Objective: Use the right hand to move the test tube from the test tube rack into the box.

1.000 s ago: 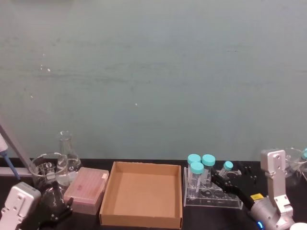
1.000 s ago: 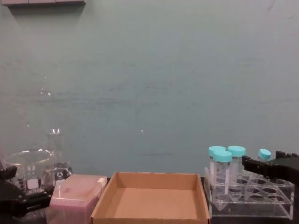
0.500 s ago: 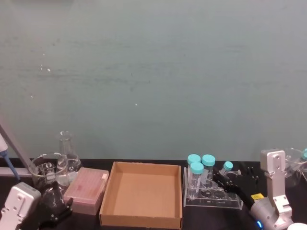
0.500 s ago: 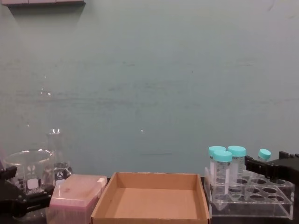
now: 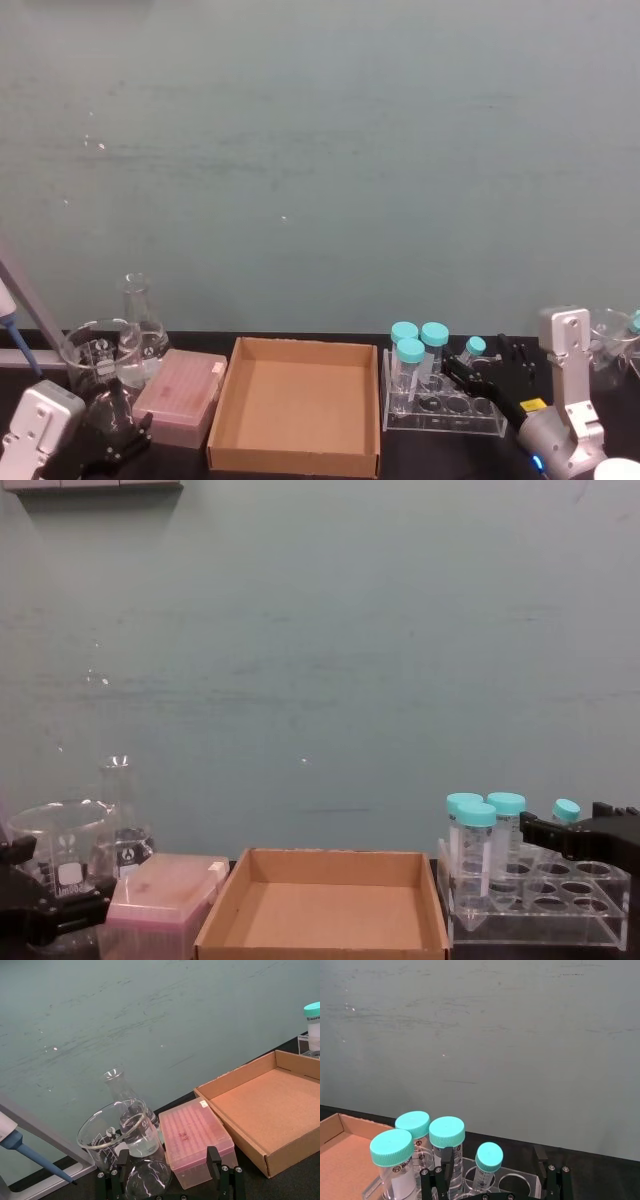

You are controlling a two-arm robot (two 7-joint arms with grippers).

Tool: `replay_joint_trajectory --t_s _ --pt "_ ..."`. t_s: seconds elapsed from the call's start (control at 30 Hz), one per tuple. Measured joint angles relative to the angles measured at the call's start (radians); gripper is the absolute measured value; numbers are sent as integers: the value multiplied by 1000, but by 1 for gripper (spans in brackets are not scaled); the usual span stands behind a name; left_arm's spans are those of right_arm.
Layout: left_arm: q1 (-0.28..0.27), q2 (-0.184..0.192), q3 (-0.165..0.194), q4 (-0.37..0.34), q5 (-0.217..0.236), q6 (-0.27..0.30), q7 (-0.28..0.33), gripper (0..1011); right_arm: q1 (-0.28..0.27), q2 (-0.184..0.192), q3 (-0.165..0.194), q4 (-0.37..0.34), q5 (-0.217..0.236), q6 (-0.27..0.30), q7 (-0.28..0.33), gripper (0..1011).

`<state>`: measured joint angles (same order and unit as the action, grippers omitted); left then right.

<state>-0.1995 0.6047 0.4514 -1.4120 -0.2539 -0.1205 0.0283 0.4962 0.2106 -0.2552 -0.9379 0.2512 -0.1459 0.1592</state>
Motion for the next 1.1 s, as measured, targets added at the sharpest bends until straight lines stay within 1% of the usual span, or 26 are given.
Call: replay_joint_trajectory --t_s 0.67,1.1 --pt "0 0 0 0 0 0 0 1000 18 -28 32 41 -36 -11 31 1000" --pt "0 0 0 0 0 0 0 1000 4 -40 59 29 -54 -15 47 1000"
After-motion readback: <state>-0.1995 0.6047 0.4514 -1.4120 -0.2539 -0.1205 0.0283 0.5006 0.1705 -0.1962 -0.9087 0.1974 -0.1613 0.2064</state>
